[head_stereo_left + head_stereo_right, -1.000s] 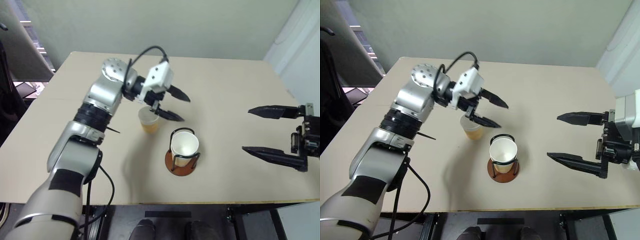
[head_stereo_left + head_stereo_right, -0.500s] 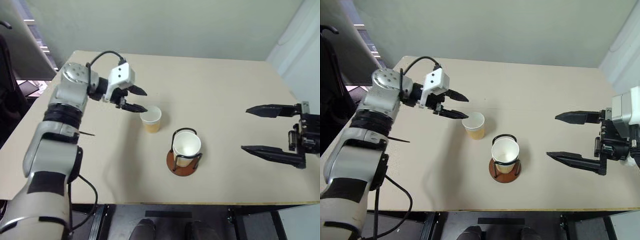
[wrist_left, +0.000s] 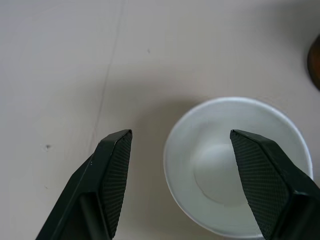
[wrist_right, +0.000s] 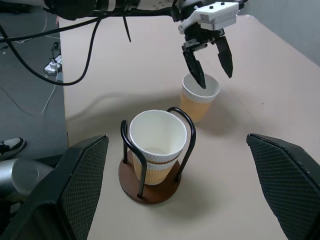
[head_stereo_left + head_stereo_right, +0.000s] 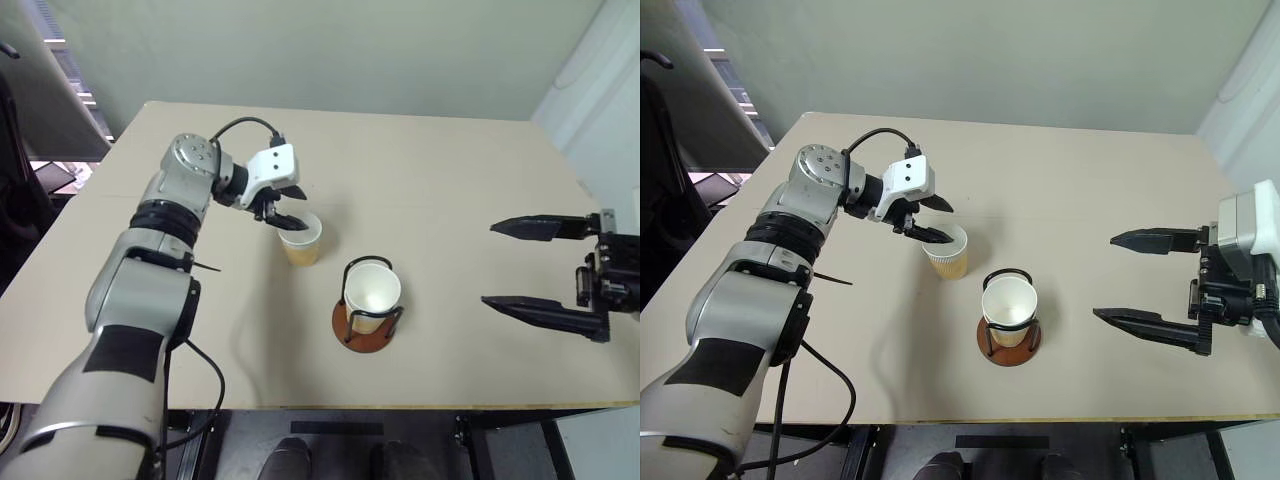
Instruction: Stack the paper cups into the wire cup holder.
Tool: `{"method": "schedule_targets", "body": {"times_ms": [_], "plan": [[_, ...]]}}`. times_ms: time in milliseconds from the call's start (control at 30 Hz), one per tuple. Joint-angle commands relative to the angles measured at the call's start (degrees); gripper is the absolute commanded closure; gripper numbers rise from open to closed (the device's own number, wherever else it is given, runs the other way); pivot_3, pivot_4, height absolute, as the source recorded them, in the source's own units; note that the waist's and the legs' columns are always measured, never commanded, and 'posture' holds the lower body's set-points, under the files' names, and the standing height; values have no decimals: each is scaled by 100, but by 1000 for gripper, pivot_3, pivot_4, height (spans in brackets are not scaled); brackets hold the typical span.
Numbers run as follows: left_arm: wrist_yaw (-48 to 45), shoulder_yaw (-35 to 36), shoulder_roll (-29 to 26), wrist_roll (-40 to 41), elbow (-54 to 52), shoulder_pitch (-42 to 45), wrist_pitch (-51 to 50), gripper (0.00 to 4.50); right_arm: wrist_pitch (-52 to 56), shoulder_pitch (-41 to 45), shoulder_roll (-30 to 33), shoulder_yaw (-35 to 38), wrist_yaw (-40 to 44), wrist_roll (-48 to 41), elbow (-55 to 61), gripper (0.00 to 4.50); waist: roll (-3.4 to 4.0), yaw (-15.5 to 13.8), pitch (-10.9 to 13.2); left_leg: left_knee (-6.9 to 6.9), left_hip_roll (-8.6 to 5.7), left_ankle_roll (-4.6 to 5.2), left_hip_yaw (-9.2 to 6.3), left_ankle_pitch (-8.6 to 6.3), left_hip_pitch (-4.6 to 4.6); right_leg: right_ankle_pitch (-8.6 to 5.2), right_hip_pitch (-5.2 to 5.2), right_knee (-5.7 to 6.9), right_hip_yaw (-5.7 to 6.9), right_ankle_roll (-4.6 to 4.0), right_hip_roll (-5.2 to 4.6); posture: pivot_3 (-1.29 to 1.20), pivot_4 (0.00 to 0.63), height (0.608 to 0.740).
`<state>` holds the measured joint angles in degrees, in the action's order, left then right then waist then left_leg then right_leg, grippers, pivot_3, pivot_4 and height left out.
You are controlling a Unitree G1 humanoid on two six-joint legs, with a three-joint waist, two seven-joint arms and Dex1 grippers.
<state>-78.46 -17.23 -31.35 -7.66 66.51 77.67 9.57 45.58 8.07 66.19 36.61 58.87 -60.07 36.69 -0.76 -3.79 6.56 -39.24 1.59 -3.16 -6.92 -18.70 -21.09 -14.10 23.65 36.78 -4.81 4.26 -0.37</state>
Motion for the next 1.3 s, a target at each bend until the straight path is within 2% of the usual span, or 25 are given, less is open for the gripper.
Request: {"method": "schedule_targets", "body": {"times_ms": [33, 133, 233, 467, 667, 867, 967, 1167, 1300], "plan": [[96, -47, 55, -258, 54, 211, 150, 1157, 31, -26, 64, 336, -85, -89, 126, 0, 0, -1, 0, 0, 2, 0, -1, 0, 0, 0, 0, 0, -1, 1, 0, 0, 150, 740], [178, -59, 136, -391, 131, 177, 187, 1157, 58, -76, 61, 397, -116, -106, 167, 0, -1, -5, 0, -2, -1, 1, -2, 0, 0, -2, -1, 1, 0, 3, -1, 0, 150, 740], [220, -41, 178, -469, 183, 181, 208, 1751, 86, -120, 72, 447, -130, -97, 194, 0, -1, -2, 0, -6, 0, 4, 0, -2, -2, -2, -1, 2, 0, 4, -1, 0, 150, 740], [114, 16, 201, -504, 216, 191, 245, 4435, 113, -225, 60, 530, -165, -98, 250, 0, -1, -2, 0, -6, -51, 7, -13, -3, 0, -4, 2, 4, -4, 9, -7, 0, 150, 740], [-38, 90, 153, -443, 176, 217, 242, 4476, 43, -211, 60, 462, -156, -24, 200, 0, -1, -3, 0, -15, -65, 15, -22, -7, 0, -6, 0, 8, -4, 20, -18, 0, 150, 740], [-961, 553, 114, 149, -181, 412, 160, 4476, -91, -164, 61, 326, -88, 109, 92, 0, -1, -4, 0, -25, -73, 27, -28, -13, -3, -7, 0, 10, -2, 30, -25, 0, 150, 740], [-1384, 453, 30, 1162, -924, 477, -215, 4476, -156, -137, 84, 272, -30, 179, 28, 0, -1, -5, 0, -39, -77, 37, -40, -18, -13, -7, 1, 9, -2, 38, -32, 0, 150, 740], [-1404, -332, -470, 3642, -3168, 346, -1266, 4476, -255, -25, 131, 150, 53, 304, -82, 0, 1, 1, 0, -76, -75, 61, -38, -30, -28, -3, 2, 12, -3, 59, -60, 0, 150, 740], [-1404, -1081, -1055, 4934, -4655, 161, -1652, 4476, -163, -130, 128, 360, 222, 231, -33, 0, 2, 6, -1, -82, -82, 75, -34, -31, -25, 0, -5, 11, -3, 69, -79, 0, 150, 740]]}}
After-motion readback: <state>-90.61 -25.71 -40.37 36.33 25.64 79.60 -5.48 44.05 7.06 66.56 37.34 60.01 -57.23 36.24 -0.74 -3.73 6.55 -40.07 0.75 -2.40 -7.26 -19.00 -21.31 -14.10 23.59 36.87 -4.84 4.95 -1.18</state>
